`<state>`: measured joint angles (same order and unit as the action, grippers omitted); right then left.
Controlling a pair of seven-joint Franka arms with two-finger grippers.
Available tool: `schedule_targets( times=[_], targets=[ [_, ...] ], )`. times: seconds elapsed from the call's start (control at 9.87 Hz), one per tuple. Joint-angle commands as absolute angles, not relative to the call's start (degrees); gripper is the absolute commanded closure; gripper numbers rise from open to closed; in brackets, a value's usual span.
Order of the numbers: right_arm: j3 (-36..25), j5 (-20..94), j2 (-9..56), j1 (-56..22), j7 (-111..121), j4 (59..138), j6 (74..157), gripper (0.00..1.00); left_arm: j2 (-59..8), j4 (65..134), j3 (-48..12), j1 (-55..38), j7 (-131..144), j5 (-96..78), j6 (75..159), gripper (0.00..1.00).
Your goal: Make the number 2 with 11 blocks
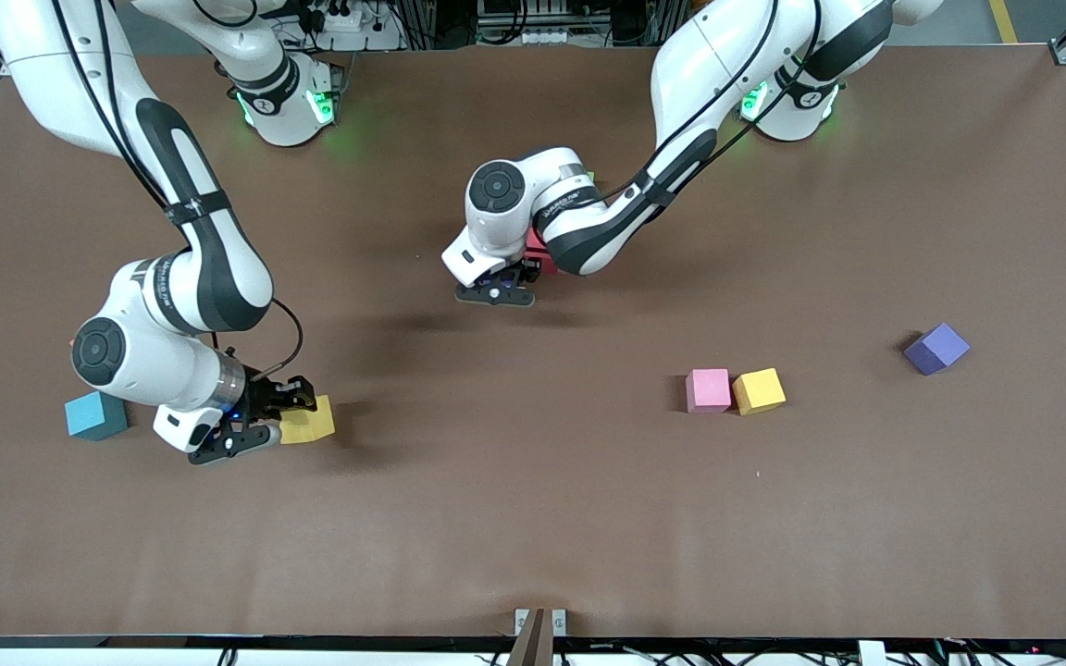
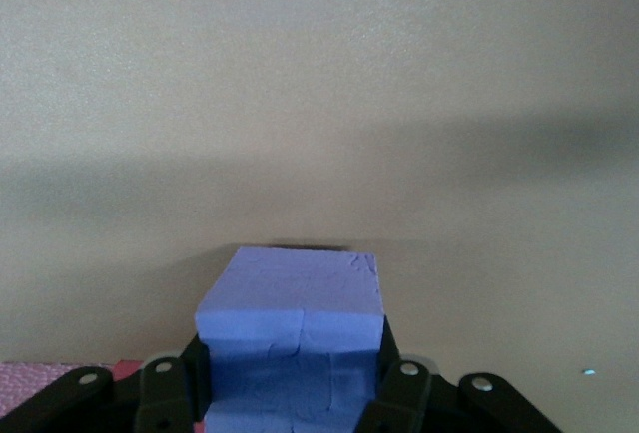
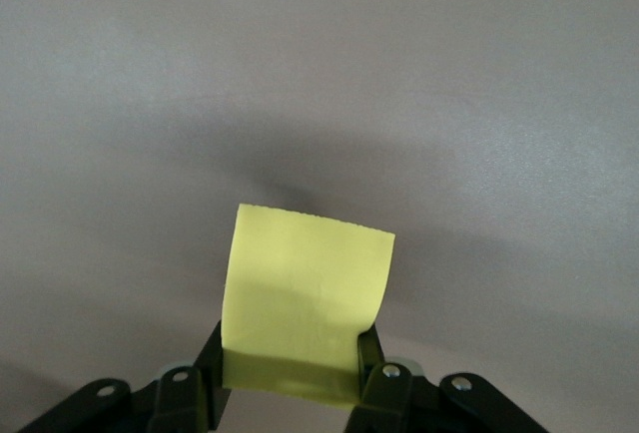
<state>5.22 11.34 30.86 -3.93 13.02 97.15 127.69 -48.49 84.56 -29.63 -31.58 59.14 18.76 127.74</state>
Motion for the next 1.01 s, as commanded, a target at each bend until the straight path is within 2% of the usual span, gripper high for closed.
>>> schedule_targets(
  times=[0.0, 0.91],
  targets=[
    [5.6, 12.7, 30.5, -2.9, 12.8, 97.6, 127.4, 0.74, -49.2, 84.2, -29.2, -32.1, 58.9, 20.0, 128.1, 0.79],
    [5.6, 12.7, 30.8, -2.5, 13.0, 97.6, 127.4, 0.74, -49.2, 84.3, -29.0, -32.0, 56.8, 20.0, 127.6, 0.79]
  ],
)
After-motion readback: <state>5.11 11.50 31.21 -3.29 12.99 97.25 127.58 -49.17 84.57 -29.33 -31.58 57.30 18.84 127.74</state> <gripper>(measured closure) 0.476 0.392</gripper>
